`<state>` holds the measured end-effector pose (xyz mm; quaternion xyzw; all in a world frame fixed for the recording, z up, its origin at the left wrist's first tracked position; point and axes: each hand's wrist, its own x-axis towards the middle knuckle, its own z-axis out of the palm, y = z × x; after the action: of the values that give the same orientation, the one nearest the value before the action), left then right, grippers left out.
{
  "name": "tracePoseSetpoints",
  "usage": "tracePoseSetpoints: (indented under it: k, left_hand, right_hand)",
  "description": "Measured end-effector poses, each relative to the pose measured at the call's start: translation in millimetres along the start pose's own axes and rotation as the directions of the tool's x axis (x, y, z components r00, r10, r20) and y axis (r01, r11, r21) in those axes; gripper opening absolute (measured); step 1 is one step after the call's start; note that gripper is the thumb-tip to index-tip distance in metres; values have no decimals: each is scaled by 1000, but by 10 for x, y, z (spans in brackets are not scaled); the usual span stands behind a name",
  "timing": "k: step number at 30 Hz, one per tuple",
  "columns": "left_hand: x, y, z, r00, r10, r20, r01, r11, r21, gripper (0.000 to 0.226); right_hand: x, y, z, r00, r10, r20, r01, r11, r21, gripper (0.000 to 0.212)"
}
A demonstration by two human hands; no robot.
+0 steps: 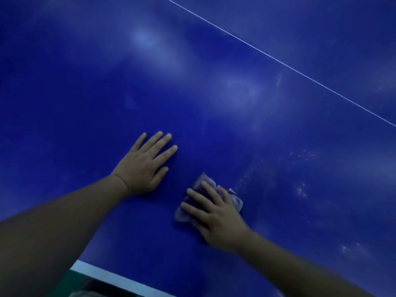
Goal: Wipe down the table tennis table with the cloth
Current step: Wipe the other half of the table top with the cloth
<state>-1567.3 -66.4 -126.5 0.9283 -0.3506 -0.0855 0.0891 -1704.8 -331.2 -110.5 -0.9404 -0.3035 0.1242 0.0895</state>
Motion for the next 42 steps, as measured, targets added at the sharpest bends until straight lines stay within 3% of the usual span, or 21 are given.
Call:
tracePoseSetpoints:
  k: [2, 3, 5, 7, 9, 11, 15, 18, 19, 21, 24, 26, 28, 30, 34, 36, 39, 40, 42]
  left_hand:
    - [-330, 110, 78, 998, -69, 2, 69, 998, -13, 61]
    - [-500, 175, 121, 993, -119, -5, 119, 993, -19, 62]
    - [-750, 296, 200, 980, -199, -14, 199, 980, -19, 63]
    - [-846, 350, 234, 971, -236, -33, 236, 972, -23, 63]
    - [-814, 337, 228, 967, -251, -46, 249, 968, -42, 63]
    - [-802, 335, 211, 968, -249, -43, 247, 968, -52, 63]
    - [-823, 317, 229, 970, -237, -48, 234, 970, -65, 64]
    - [-813, 310, 234, 978, -207, -38, 205, 977, -59, 65]
    - [-812, 306, 237, 979, -200, -35, 198, 978, -64, 66]
    - [-824, 303, 251, 982, -180, -55, 175, 981, -82, 67]
    - [-842, 281, 244, 982, -172, -82, 158, 976, -148, 67]
    - [-835, 263, 220, 981, -180, -77, 161, 965, -206, 68]
    - [-882, 269, 181, 987, -152, -45, 138, 965, -222, 69]
    - [-1066, 330, 198, 993, -112, -40, 103, 979, -175, 68]
    - [-1735, 642, 384, 995, -98, -27, 96, 992, -88, 65]
    - [-1914, 684, 429, 993, -117, -2, 117, 992, -51, 65]
    - [-1897, 657, 397, 993, -117, -3, 116, 989, -96, 65]
    - [-1909, 660, 385, 994, -110, -12, 108, 987, -119, 65]
    - [-1930, 667, 376, 993, -117, -7, 114, 980, -161, 66]
  right_hand:
    - [-36, 446, -156, 994, -90, 70, 96, 991, -98, 56]
    - [60, 650, -236, 998, -16, 64, 23, 994, -107, 57]
    - [410, 860, -347, 965, 264, 6, -264, 965, -5, 53]
    - [780, 757, -301, 863, 499, -78, -492, 866, 95, 52]
    - [967, 535, -198, 791, 596, -138, -579, 802, 145, 52]
    - [844, 206, -56, 812, 557, -176, -539, 830, 141, 52]
    - [3, -397, 203, 955, 290, -69, -281, 953, 113, 54]
    - [-295, 53, 78, 998, 10, 56, -9, 1000, -23, 56]
    - [-261, 263, 5, 997, 11, 72, -7, 999, -54, 56]
    - [-16, 520, -126, 979, 198, 47, -198, 980, -23, 54]
    - [453, 328, -91, 828, 557, -64, -550, 829, 99, 54]
    - [508, -55, 21, 761, 637, -120, -622, 770, 144, 55]
    - [259, -538, 189, 809, 574, -128, -560, 818, 133, 57]
    - [-139, -968, 315, 889, 455, -48, -449, 888, 104, 61]
    - [-494, -715, 187, 982, 160, 104, -152, 985, -87, 59]
    - [-306, -496, 73, 973, 217, 81, -209, 973, -97, 58]
    - [71, -591, 114, 854, 519, 35, -520, 851, 72, 56]
    - [98, -722, 167, 837, 547, 17, -545, 830, 120, 55]
    - [-73, -928, 258, 923, 385, 27, -385, 914, 125, 54]
